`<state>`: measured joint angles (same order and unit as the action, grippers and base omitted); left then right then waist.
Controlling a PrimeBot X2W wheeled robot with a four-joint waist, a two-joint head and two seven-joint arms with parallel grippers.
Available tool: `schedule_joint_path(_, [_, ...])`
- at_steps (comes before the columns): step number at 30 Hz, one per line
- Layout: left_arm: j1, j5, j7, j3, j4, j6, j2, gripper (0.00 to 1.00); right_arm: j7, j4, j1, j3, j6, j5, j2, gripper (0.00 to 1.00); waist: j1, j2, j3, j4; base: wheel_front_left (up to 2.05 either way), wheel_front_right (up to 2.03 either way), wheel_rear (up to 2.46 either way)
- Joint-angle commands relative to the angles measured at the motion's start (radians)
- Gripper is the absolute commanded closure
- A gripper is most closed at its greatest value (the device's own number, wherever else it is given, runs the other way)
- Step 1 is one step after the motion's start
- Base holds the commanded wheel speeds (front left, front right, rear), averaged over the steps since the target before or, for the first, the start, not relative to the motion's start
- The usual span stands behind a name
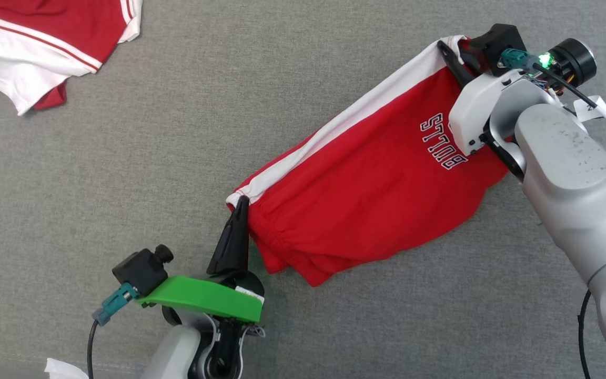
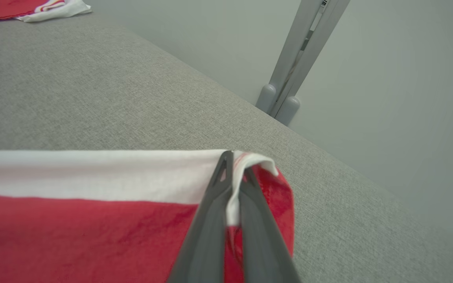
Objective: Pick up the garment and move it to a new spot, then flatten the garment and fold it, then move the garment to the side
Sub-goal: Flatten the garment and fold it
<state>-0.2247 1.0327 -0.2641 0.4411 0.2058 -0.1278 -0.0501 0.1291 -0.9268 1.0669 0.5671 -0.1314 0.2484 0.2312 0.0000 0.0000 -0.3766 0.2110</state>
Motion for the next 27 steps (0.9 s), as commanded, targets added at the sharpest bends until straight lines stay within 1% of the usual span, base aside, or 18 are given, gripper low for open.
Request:
schedule_joint_path(1, [-0.016,0.004,0.0,0.002,0.005,-0.005,-0.001,1.0,0.012,-0.025,0.014,0.007,0.001,0.01,-0.001,1.0,0.0,0.0,0.003,0.006,0.0,0.0,0.0])
schedule_joint_path(2, [-0.014,0.003,0.0,0.007,0.009,-0.005,-0.001,1.0,0.019,-0.047,0.022,0.009,0.001,0.017,-0.004,0.87,0.0,0.0,0.006,0.008,0.0,0.0,0.0])
schedule_joint_path(3, [-0.013,0.003,-0.001,0.011,0.014,-0.005,-0.001,1.0,0.029,-0.066,0.03,0.005,0.001,0.021,-0.004,0.69,0.0,0.0,0.008,0.01,0.0,0.0,0.0])
schedule_joint_path(4, [-0.01,0.007,0.0,0.015,0.02,-0.005,-0.001,1.0,0.041,-0.087,0.037,0.003,0.001,0.023,-0.004,0.47,0.0,0.0,0.012,0.012,0.0,0.0,0.0])
schedule_joint_path(5, [-0.007,0.009,-0.001,0.018,0.023,-0.005,-0.001,1.0,0.05,-0.103,0.04,0.003,0.001,0.024,-0.008,0.0,0.0,0.0,0.015,0.013,0.0,0.0,0.0])
schedule_joint_path(6, [-0.006,0.002,-0.001,0.021,0.031,-0.005,-0.001,0.87,0.061,-0.122,0.042,0.001,0.001,0.027,-0.013,0.0,0.0,0.0,0.021,0.014,0.0,0.0,0.0])
schedule_joint_path(7, [-0.008,-0.017,-0.001,0.022,0.035,-0.004,-0.001,0.63,0.069,-0.136,0.043,0.003,0.001,0.029,-0.017,0.0,0.0,0.0,0.025,0.015,0.0,0.0,0.0])
schedule_joint_path(8, [-0.013,-0.056,-0.001,0.02,0.037,-0.002,-0.001,0.47,0.077,-0.152,0.042,0.005,0.001,0.033,-0.02,0.0,0.0,0.0,0.032,0.015,0.0,0.0,0.0])
schedule_joint_path(10, [0.003,-0.094,-0.001,0.017,0.041,0.002,-0.001,0.0,0.089,-0.176,0.041,0.01,0.001,0.039,-0.022,0.0,0.0,0.0,0.046,0.014,0.0,0.0,0.0])
schedule_joint_path(14, [0.033,-0.171,-0.001,0.023,0.056,0.005,-0.001,0.0,0.109,-0.211,0.031,0.018,0.001,0.056,-0.024,0.0,0.0,0.0,0.082,0.009,0.0,0.0,0.0])
schedule_joint_path(19, [0.072,-0.234,0.0,-0.001,0.066,0.01,-0.011,0.0,0.119,-0.234,0.001,0.046,0.001,0.084,-0.015,0.0,0.0,0.0,0.129,0.003,0.0,0.0,0.0])
schedule_joint_path(21, [0.09,-0.268,-0.001,-0.022,0.056,0.014,-0.026,0.0,0.11,-0.24,-0.01,0.063,0.001,0.104,-0.008,0.0,0.0,0.0,0.146,0.002,0.0,0.0,0.0])
schedule_joint_path(23, [0.108,-0.282,-0.001,-0.052,0.036,0.013,-0.025,0.0,0.1,-0.247,-0.018,0.077,0.001,0.121,0.004,0.0,0.0,0.0,0.158,0.003,0.0,0.0,0.0])
schedule_joint_path(27, [0.135,-0.336,-0.001,-0.108,0.011,0.014,-0.04,0.0,0.069,-0.259,-0.044,0.104,0.001,0.154,0.025,0.0,0.0,0.0,0.167,0.008,0.0,0.0,0.0])
